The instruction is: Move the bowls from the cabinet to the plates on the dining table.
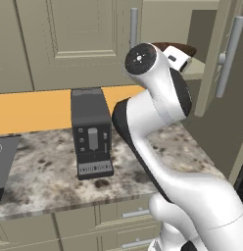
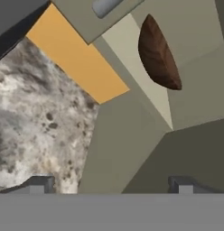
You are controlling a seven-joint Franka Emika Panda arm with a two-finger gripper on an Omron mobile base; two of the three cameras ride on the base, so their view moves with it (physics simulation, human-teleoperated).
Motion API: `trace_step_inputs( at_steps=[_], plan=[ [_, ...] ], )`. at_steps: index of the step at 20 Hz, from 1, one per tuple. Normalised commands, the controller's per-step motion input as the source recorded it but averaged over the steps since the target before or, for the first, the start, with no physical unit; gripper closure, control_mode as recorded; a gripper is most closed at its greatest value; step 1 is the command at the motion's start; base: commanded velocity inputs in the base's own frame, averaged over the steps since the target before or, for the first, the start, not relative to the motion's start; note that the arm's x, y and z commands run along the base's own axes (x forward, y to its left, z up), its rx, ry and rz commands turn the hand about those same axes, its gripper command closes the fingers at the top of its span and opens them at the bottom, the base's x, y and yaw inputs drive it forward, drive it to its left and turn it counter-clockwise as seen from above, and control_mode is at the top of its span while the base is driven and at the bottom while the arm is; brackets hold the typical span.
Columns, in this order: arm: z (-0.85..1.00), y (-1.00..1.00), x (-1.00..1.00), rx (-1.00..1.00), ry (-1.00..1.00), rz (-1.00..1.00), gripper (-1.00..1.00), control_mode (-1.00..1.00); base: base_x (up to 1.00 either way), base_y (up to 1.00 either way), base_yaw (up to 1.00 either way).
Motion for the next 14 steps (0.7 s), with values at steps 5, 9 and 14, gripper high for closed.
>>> trace_step_inputs(
  at_steps=[5,9,14],
  plan=[
    [0.00,0.00,-0.02,-0.15,0.00,-0.16,-1.00,-1.00,0.00,0.00,0.00],
    [0.00,0.00,-0.31,-0.01,0.00,-0.25,-1.00,-1.00,0.00,0.00,0.00],
    [0.00,-0.07,-0.32,0.00,0.01,-0.28,-1.00,-1.00,0.00,0.00,0.00]
  ],
)
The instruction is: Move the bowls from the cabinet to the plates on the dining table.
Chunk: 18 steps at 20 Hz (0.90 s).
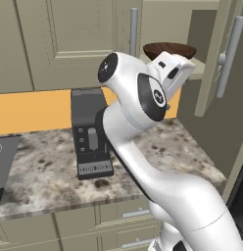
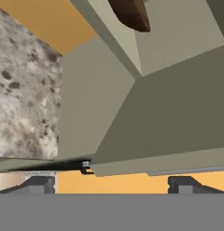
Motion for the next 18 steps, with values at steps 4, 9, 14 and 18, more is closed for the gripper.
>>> trace_step_inputs(
  at_steps=[4,9,14,18],
  plan=[
    [0.00,-0.14,-0.15,0.00,0.01,-0.26,-1.00,-1.00,0.00,0.00,0.00],
    [0.00,-0.40,0.01,0.00,0.00,-0.06,-1.00,-1.00,0.00,0.00,0.00],
    [0.09,-0.19,0.15,0.00,0.00,0.00,-1.00,-1.00,0.00,0.00,0.00],
    [0.12,-0.01,0.30,-0.01,0.00,0.03,-1.00,-1.00,0.00,0.00,0.00]
  ],
)
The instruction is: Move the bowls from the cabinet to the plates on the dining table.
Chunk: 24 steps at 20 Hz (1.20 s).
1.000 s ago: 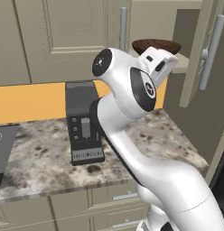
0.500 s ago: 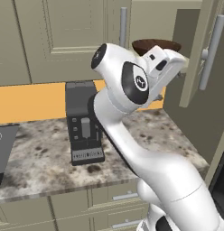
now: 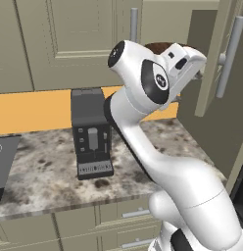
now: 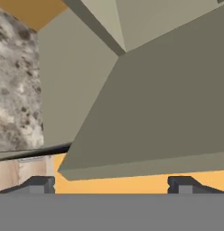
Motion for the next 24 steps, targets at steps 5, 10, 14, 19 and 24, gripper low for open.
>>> trace_step_inputs(
  at_steps=[5,10,14,19,24],
  plan=[
    [0.01,-0.04,0.53,-0.03,0.00,0.01,-1.00,-1.00,0.00,0.00,0.00],
    [0.00,-0.19,0.33,0.00,0.00,0.00,-1.00,-1.00,0.00,0.00,0.00],
    [0.00,-0.36,0.12,-0.01,0.00,0.00,-1.00,-1.00,0.00,0.00,0.00],
    [0.00,-0.31,0.25,-0.04,0.00,0.00,-1.00,-1.00,0.00,0.00,0.00],
    [0.00,-0.24,0.17,-0.02,0.00,0.00,-1.00,-1.00,0.00,0.00,0.00]
  ],
)
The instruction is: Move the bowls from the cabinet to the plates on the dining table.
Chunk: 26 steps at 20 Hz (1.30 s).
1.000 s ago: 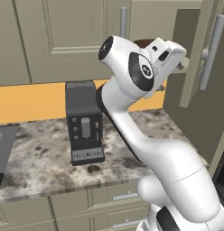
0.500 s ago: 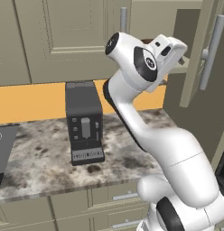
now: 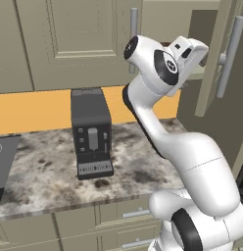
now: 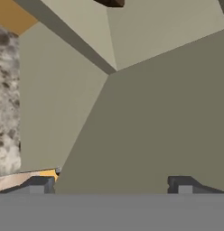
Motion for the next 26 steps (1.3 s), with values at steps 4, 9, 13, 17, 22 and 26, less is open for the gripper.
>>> trace_step_inputs(
  at_steps=[4,9,13,17,22,26],
  plan=[
    [0.00,-0.18,-0.30,0.00,0.00,-0.01,-1.00,-1.00,0.00,0.00,0.00],
    [0.00,-0.22,-0.83,0.00,-0.02,-0.05,-1.00,-1.00,0.00,0.00,0.00],
    [0.03,-0.48,-0.60,0.00,-0.04,-0.01,-1.00,-1.00,0.00,0.00,0.00],
    [0.01,-0.67,0.00,-0.02,-0.04,0.02,-1.00,-1.00,0.00,0.00,0.00],
    [0.00,-0.68,0.18,0.00,-0.06,0.08,-1.00,-1.00,0.00,0.00,0.00],
    [0.01,-0.62,0.02,0.00,-0.05,0.07,-1.00,-1.00,0.00,0.00,0.00]
  ],
)
